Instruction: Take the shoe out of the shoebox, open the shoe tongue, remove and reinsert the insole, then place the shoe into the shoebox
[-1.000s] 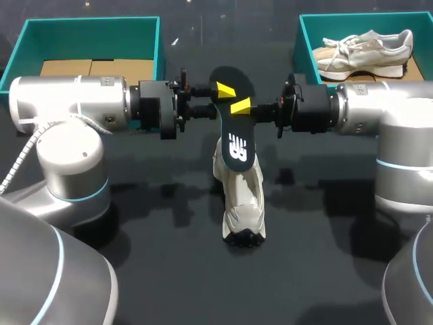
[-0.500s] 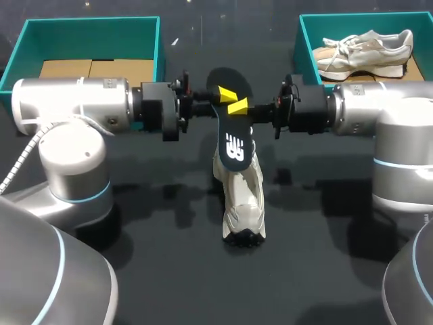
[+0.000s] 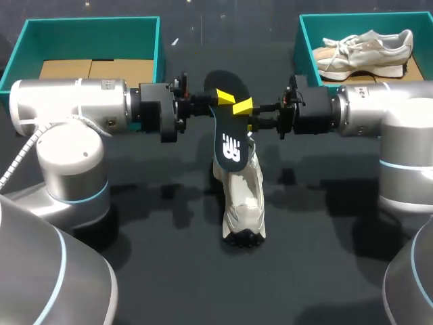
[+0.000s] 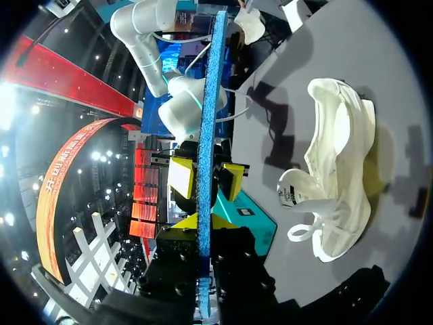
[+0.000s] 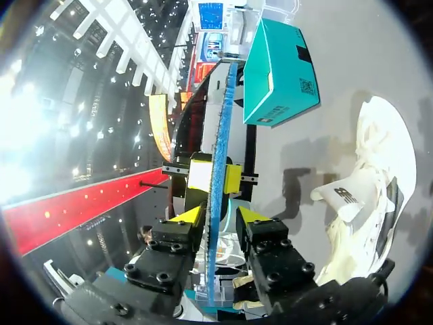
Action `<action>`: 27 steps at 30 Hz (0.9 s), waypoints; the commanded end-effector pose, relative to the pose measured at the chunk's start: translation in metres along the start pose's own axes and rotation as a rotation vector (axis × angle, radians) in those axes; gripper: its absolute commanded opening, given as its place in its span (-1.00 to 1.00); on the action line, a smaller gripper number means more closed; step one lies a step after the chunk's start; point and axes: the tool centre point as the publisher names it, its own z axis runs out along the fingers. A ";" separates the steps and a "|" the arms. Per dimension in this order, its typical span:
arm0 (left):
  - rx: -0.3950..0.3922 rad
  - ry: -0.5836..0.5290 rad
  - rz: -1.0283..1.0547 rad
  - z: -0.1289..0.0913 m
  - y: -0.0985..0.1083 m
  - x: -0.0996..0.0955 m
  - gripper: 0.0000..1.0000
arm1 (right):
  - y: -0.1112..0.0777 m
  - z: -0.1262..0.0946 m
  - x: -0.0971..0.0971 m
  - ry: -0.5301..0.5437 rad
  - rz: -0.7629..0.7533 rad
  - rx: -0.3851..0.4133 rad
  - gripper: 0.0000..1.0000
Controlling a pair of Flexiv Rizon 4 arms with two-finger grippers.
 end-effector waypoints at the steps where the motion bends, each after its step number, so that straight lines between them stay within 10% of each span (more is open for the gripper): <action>1: 0.003 0.011 -0.001 -0.024 -0.007 -0.003 -1.00 | -0.007 -0.029 0.005 -0.103 -0.083 0.061 1.00; 15: 0.070 0.044 -0.018 -0.065 -0.040 -0.015 -1.00 | -0.011 -0.041 0.001 -0.111 -0.163 0.100 1.00; 21: 0.139 0.120 -0.091 -0.068 -0.057 -0.008 -1.00 | -0.034 -0.067 -0.011 -0.327 -0.549 0.162 1.00; 27: 0.139 0.120 -0.091 -0.068 -0.057 -0.008 -1.00 | -0.034 -0.067 -0.011 -0.327 -0.549 0.162 1.00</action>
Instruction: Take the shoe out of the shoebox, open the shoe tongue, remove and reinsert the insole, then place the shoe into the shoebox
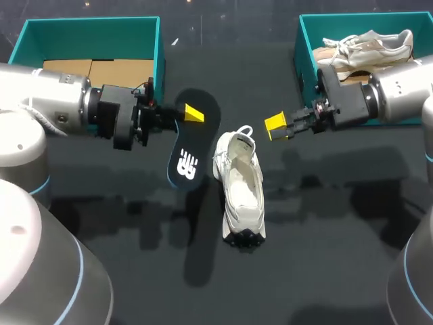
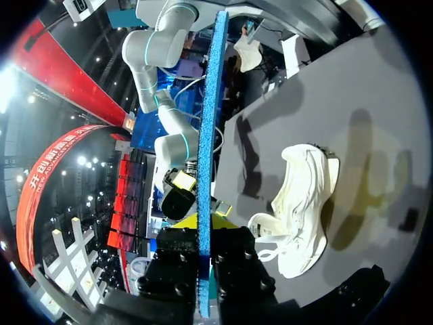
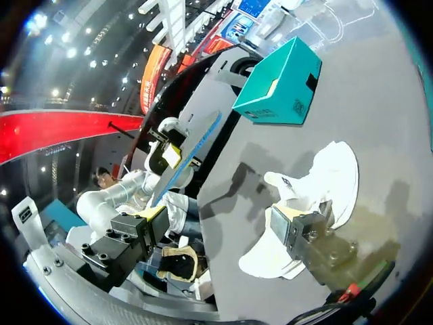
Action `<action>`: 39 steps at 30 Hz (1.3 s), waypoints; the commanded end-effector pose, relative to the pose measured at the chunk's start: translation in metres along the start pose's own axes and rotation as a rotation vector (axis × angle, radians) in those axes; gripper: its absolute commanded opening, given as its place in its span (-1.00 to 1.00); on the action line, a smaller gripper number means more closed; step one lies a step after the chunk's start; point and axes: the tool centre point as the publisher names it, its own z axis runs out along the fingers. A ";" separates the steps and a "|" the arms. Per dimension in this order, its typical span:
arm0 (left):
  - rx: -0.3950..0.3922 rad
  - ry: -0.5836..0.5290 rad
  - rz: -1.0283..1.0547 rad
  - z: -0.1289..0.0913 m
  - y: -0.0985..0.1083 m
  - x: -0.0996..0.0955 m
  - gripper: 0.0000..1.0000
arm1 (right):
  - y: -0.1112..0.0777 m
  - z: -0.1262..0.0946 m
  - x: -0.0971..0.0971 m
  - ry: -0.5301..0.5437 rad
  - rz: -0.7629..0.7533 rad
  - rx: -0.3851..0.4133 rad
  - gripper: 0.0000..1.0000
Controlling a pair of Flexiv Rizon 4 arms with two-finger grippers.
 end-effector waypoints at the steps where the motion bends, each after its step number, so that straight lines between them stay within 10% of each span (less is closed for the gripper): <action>1: 0.002 0.007 0.000 -0.003 -0.001 -0.001 -1.00 | -0.003 -0.004 0.013 -0.107 -0.089 0.016 1.00; 8: 0.020 0.009 -0.021 0.003 -0.013 -0.003 -1.00 | -0.006 -0.009 0.011 -0.133 -0.127 0.071 1.00; 14: 0.046 0.068 -0.124 0.008 -0.048 -0.004 -1.00 | -0.043 -0.034 0.003 -0.291 -0.411 0.116 1.00; 27: 0.048 0.133 -0.070 0.013 -0.068 0.002 -1.00 | -0.049 -0.037 -0.002 -0.305 -0.383 0.148 1.00; 39: 0.188 0.145 -0.286 0.017 -0.110 0.023 -1.00 | -0.082 -0.022 -0.031 -0.525 -0.665 0.417 1.00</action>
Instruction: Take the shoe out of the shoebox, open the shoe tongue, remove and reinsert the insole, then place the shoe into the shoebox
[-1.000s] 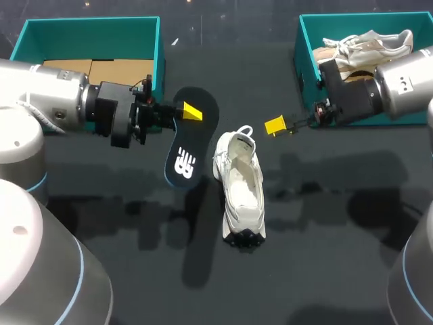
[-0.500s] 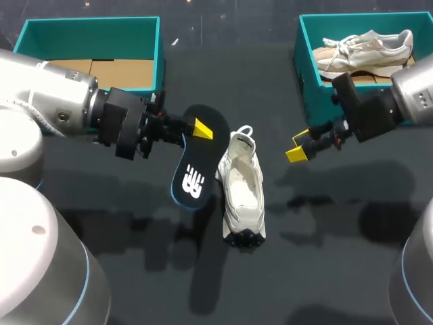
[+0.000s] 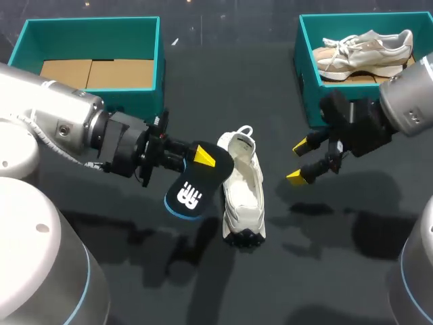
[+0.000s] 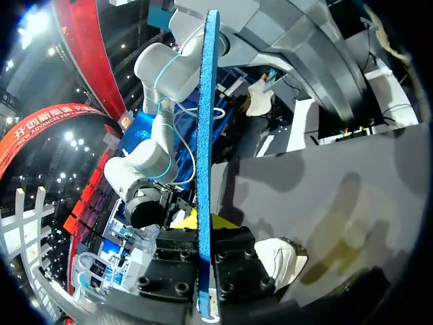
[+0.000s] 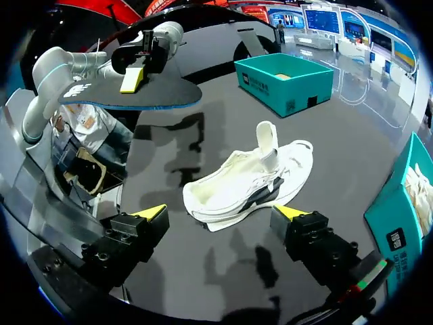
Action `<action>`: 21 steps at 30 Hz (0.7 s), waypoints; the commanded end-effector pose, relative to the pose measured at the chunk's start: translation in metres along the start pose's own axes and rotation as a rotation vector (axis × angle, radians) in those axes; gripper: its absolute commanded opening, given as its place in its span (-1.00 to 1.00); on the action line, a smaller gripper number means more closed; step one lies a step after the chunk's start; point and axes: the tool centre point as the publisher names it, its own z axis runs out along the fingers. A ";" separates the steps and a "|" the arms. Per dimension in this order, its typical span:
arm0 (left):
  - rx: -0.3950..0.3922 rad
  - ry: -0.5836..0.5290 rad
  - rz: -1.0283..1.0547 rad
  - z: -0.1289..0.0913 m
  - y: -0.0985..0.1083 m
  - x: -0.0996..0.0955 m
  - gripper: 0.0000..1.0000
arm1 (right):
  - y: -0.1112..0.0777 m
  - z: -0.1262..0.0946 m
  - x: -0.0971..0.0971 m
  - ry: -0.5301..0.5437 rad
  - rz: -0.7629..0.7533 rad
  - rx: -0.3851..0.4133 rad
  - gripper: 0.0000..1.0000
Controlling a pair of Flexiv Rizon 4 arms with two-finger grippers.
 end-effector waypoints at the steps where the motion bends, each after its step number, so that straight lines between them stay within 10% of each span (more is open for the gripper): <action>1: -0.007 0.021 0.041 -0.004 0.000 0.004 -1.00 | -0.003 0.011 0.001 -0.080 -0.054 0.092 1.00; 21: -0.011 0.052 -0.089 0.027 -0.010 0.042 -1.00 | -0.029 0.052 -0.007 -0.067 -0.223 0.088 1.00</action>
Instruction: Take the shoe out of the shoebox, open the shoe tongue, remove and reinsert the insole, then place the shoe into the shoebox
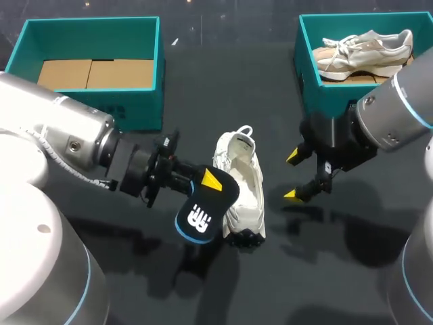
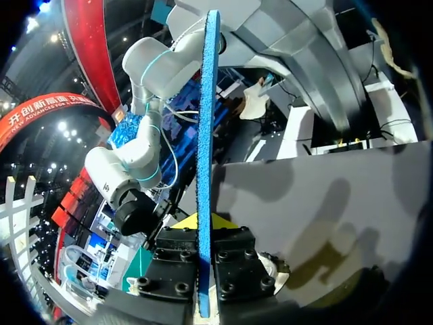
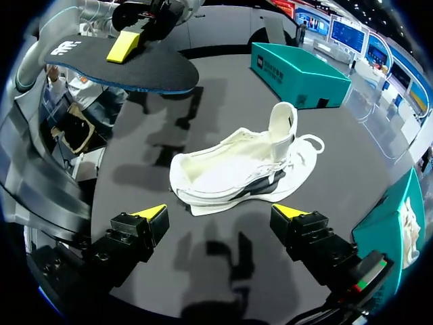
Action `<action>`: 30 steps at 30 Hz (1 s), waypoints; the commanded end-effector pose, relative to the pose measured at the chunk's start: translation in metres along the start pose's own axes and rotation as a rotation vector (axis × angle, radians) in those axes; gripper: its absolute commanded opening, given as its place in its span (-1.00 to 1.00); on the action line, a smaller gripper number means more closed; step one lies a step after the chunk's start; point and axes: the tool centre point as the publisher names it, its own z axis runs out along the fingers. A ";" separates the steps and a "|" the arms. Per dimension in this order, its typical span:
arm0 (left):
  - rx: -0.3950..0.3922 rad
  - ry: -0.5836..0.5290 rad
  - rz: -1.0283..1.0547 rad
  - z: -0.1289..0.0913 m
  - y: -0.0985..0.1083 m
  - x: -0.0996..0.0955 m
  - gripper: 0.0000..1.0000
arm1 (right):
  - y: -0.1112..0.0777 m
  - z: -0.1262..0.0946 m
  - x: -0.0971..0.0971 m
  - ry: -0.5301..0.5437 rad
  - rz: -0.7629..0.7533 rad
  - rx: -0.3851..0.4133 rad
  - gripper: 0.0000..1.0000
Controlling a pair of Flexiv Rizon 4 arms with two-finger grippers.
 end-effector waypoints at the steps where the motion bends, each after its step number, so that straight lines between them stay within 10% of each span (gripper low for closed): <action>1: -0.006 -0.010 -0.032 0.004 0.001 0.013 -1.00 | -0.003 0.026 0.002 0.004 -0.023 -0.034 1.00; 30: -0.043 -0.061 -0.144 0.001 0.028 0.040 -1.00 | 0.010 0.073 -0.004 0.056 -0.158 0.103 1.00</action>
